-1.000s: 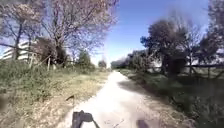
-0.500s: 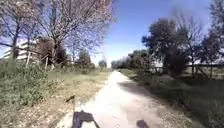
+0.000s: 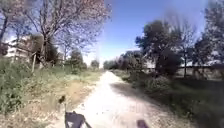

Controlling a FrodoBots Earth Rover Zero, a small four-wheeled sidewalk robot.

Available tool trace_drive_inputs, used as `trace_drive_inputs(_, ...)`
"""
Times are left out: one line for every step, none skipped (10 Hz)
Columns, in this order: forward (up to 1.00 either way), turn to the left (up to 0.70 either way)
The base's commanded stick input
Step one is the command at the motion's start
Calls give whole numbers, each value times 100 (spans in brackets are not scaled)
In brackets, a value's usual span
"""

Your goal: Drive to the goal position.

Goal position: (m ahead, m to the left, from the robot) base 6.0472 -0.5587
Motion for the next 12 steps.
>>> trace_drive_inputs(50,0)
trace_drive_inputs(50,0)
trace_drive_inputs(50,0)
trace_drive_inputs(50,0)
trace_drive_inputs(50,0)
trace_drive_inputs(50,0)
trace_drive_inputs(50,0)
trace_drive_inputs(50,0)
trace_drive_inputs(50,0)
trace_drive_inputs(50,0)
trace_drive_inputs(50,0)
trace_drive_inputs(50,0)
